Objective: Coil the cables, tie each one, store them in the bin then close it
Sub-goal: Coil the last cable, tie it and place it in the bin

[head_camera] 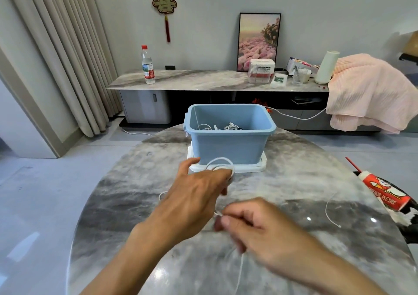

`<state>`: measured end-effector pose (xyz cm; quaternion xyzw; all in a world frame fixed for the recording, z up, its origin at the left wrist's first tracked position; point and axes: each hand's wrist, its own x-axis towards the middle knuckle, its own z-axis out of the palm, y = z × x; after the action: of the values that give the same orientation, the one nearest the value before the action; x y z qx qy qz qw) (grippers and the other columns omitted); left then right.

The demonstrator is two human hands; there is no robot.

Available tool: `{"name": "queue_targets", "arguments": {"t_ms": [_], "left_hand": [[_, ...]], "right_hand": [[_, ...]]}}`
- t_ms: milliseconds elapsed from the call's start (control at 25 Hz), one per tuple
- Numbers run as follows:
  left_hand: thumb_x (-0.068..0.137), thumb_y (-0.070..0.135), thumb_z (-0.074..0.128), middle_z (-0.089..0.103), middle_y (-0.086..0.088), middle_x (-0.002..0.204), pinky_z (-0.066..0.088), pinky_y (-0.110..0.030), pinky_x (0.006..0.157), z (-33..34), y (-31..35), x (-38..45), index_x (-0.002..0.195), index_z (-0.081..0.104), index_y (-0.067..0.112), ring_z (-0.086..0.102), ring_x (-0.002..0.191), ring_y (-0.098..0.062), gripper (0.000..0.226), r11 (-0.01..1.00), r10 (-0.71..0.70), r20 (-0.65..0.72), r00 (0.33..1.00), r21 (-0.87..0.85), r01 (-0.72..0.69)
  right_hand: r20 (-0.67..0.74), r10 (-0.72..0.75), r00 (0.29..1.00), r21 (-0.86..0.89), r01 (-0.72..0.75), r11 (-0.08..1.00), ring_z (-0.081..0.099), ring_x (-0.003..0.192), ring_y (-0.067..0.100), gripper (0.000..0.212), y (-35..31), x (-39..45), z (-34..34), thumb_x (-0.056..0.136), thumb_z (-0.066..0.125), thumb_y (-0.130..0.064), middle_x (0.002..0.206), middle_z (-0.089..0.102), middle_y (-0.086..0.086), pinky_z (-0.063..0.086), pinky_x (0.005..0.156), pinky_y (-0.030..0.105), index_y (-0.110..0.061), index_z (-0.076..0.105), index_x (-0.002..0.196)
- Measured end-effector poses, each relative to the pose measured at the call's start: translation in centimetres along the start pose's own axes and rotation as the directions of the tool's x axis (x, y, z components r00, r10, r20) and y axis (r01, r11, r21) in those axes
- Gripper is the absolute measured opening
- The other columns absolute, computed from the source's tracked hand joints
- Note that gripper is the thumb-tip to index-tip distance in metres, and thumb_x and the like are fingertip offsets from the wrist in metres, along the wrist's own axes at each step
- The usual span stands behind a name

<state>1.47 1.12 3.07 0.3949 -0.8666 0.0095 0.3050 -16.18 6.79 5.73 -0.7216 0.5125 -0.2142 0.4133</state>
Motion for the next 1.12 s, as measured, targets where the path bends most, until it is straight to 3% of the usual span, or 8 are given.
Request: {"name": "queue_targets", "arguments": {"t_ms": [80,160,240,360,520,760,960,1120], "left_hand": [[0.101,0.015,0.042,0.053,0.013,0.070,0.039,-0.036,0.089,-0.6,0.9,0.0,0.090,0.051,0.019,0.049,0.067,-0.007,0.015,0.986,0.010,0.154,0.988,-0.165,0.016],[0.102,0.019,0.041,0.051,0.011,0.069,0.040,-0.026,0.074,-1.7,1.9,0.5,0.093,0.059,0.010,0.046,0.067,-0.008,0.023,0.724,-0.058,0.305,0.951,-0.643,0.250],[0.100,0.017,0.043,0.055,0.003,0.072,0.041,-0.025,0.073,-2.4,2.2,1.0,0.104,0.066,0.003,0.049,0.072,-0.012,0.027,0.489,-0.070,0.379,0.923,-0.793,0.363],[0.100,0.012,0.043,0.058,-0.002,0.075,0.043,-0.025,0.075,-2.1,2.4,1.0,0.112,0.065,0.001,0.052,0.074,-0.013,0.027,0.538,-0.035,0.378,0.925,-0.773,0.336],[0.095,0.008,0.043,0.060,-0.004,0.077,0.044,-0.020,0.073,-2.0,2.1,0.7,0.114,0.063,-0.002,0.054,0.073,-0.011,0.029,0.446,-0.098,0.391,0.915,-0.805,0.391],[0.077,0.019,0.043,0.051,0.000,0.064,0.033,-0.030,0.061,-1.3,3.6,1.1,0.071,0.067,0.018,0.042,0.063,-0.012,0.025,0.387,-0.352,0.393,0.849,-0.765,0.514],[0.094,0.017,0.046,0.055,0.003,0.064,0.036,-0.021,0.062,-1.4,3.0,0.8,0.097,0.070,0.004,0.047,0.063,-0.011,0.028,0.316,-0.157,0.447,0.880,-0.822,0.474],[0.090,0.006,0.044,0.063,-0.002,0.069,0.037,-0.024,0.066,-2.0,2.6,0.7,0.105,0.068,-0.002,0.054,0.068,-0.014,0.030,0.312,-0.057,0.468,0.882,-0.831,0.461]], "right_hand": [[-0.156,-0.289,0.944,-0.477,0.184,0.859,0.055,0.060,0.002,0.025,0.3,-0.1,-3.6,0.090,0.060,-0.051,0.064,0.063,-0.017,0.045,0.059,0.026,-0.030,0.067,0.079],[-0.299,-0.469,0.831,-0.558,0.247,0.792,0.053,0.059,0.006,0.034,0.8,-0.1,-6.6,0.083,0.059,-0.062,0.063,0.060,-0.015,0.046,0.056,0.033,-0.031,0.072,0.077],[-0.341,-0.578,0.741,-0.545,0.345,0.764,0.048,0.056,0.008,0.033,1.5,0.0,-7.8,0.084,0.063,-0.058,0.061,0.053,-0.013,0.043,0.051,0.035,-0.028,0.075,0.076],[-0.349,-0.653,0.672,-0.492,0.462,0.738,0.047,0.055,0.008,0.026,2.0,0.1,-7.4,0.085,0.069,-0.046,0.061,0.054,-0.011,0.040,0.050,0.032,-0.023,0.077,0.077],[-0.315,-0.675,0.667,-0.410,0.546,0.731,0.050,0.055,0.011,0.020,1.6,0.3,-6.6,0.084,0.074,-0.039,0.063,0.057,-0.011,0.040,0.051,0.026,-0.020,0.078,0.078],[-0.269,-0.672,0.690,-0.337,0.586,0.737,0.050,0.056,0.011,0.021,1.6,0.5,-5.8,0.086,0.072,-0.038,0.064,0.059,-0.007,0.040,0.051,0.027,-0.019,0.078,0.080],[-0.330,-0.655,0.679,-0.288,0.589,0.755,0.050,0.054,0.011,0.016,1.8,0.5,-6.4,0.083,0.075,-0.034,0.062,0.059,-0.010,0.038,0.051,0.021,-0.020,0.079,0.077],[-0.407,-0.603,0.686,-0.206,0.575,0.792,0.052,0.052,0.020,0.019,1.9,0.7,-6.6,0.079,0.076,-0.036,0.060,0.060,-0.004,0.039,0.048,0.031,-0.017,0.079,0.077]]}}
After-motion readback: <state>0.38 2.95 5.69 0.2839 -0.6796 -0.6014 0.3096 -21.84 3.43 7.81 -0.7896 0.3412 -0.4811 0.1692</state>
